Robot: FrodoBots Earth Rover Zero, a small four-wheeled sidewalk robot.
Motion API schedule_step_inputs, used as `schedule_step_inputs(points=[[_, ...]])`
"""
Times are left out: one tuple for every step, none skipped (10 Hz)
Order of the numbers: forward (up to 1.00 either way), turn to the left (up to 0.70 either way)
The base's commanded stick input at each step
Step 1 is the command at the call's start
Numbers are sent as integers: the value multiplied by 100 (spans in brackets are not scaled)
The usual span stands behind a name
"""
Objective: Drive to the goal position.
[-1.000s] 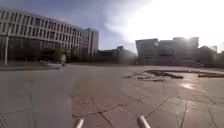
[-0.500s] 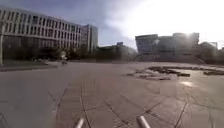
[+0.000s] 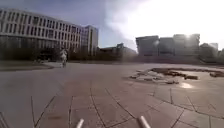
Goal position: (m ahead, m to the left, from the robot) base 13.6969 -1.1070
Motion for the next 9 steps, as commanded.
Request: schedule_step_inputs(points=[[100,0],[100,0],[100,0],[100,0],[100,0],[100,0],[100,0],[100,0],[100,0]])
